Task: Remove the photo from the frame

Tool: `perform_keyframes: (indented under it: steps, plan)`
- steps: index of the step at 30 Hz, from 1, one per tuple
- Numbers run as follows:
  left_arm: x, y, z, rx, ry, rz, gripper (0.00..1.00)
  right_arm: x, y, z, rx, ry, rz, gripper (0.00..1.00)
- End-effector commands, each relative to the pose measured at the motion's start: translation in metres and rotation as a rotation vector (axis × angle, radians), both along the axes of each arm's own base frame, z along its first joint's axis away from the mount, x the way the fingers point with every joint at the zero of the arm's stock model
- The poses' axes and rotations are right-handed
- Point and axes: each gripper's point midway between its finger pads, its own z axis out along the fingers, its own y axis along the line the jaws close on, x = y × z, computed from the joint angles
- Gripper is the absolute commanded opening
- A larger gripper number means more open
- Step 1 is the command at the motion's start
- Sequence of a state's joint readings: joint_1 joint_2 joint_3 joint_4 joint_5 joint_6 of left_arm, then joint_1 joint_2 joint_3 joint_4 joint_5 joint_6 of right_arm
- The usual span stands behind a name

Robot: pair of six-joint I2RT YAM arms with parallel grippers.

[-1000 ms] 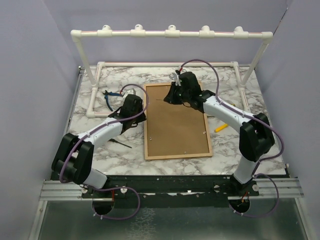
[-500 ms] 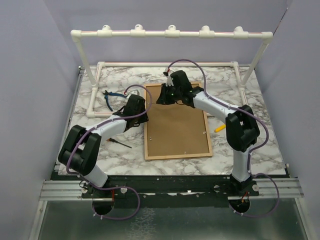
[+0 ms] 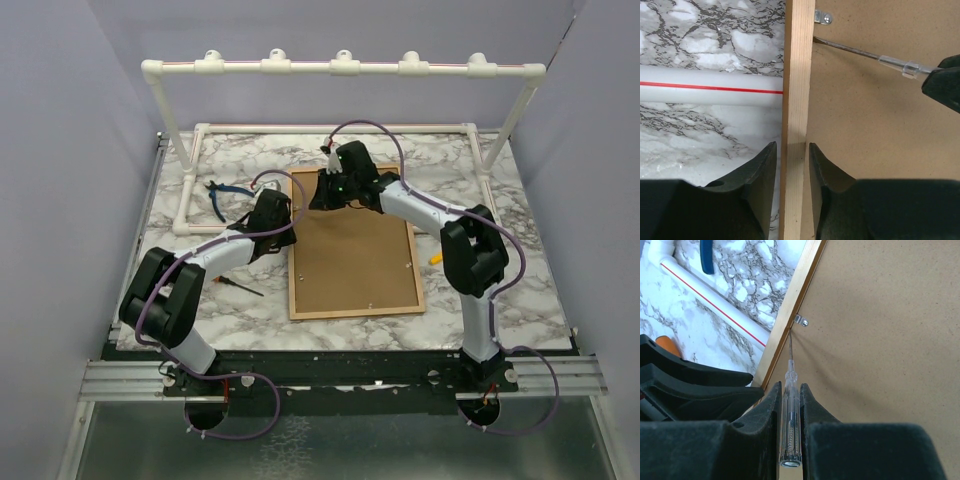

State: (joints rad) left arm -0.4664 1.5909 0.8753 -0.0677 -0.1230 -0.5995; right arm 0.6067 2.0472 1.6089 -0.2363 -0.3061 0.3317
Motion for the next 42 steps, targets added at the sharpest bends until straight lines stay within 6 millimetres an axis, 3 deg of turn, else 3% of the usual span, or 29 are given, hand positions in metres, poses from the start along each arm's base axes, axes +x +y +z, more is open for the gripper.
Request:
perform_keyframes:
  steps: [1, 10, 34, 38, 42]
  plan:
    - [0.001, -0.001, -0.004, 0.011, -0.005, -0.027, 0.30, 0.000, 0.006, -0.009, -0.005, 0.023, 0.039, 0.01]
    - [-0.005, 0.005, -0.013, 0.046, 0.009, -0.034, 0.11, 0.014, 0.000, -0.012, -0.032, 0.008, -0.018, 0.01]
    - [-0.016, 0.011, -0.019, 0.059, 0.020, -0.028, 0.10, 0.041, -0.021, -0.012, -0.021, 0.015, -0.096, 0.01]
    - [-0.016, 0.010, -0.017, 0.056, 0.017, -0.028, 0.10, 0.040, -0.016, 0.001, 0.011, -0.004, -0.065, 0.01]
    - [-0.017, 0.008, -0.016, 0.047, 0.016, -0.033, 0.10, 0.040, -0.016, 0.027, 0.038, -0.046, -0.059, 0.01]
